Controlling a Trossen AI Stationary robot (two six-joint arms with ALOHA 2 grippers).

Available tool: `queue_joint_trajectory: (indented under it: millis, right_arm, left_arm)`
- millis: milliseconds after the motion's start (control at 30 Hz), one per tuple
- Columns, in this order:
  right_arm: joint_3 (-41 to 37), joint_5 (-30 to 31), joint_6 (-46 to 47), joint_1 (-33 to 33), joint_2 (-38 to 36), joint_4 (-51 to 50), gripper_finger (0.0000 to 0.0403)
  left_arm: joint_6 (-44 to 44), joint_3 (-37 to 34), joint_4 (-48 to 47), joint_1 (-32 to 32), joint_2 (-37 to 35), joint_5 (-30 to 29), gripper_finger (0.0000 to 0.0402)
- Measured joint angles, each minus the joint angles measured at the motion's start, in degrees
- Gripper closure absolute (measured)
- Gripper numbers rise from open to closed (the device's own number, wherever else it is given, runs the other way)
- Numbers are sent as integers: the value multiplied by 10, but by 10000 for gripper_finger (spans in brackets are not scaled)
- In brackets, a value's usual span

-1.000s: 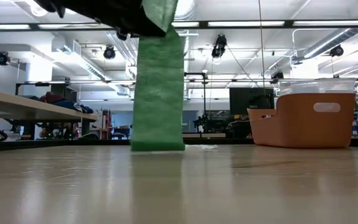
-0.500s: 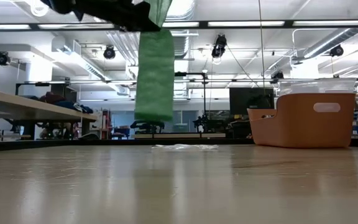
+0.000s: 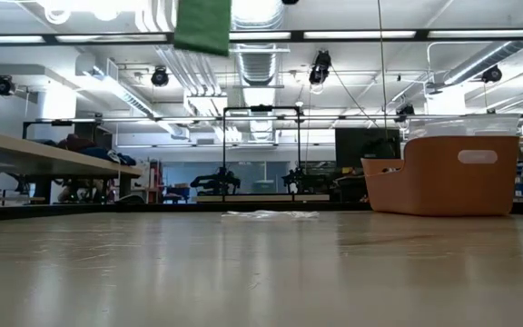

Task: Roll bandage
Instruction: Roll the green bandage

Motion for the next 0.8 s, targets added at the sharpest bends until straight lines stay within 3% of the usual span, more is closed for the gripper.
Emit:
queue_joint_trajectory:
  millis: [200,533,800]
  right_arm:
    - [-35,54,39,-12,8,74,403]
    - [-107,59,179,-40,10,187,403]
    - [-128,72,189,-43,9,183,403]
  left_arm:
    - [-21,108,-66,-7,1,63,401]
    - [-97,212,-55,-10,16,184,401]
    - [-139,252,-29,-11,65,197,401]
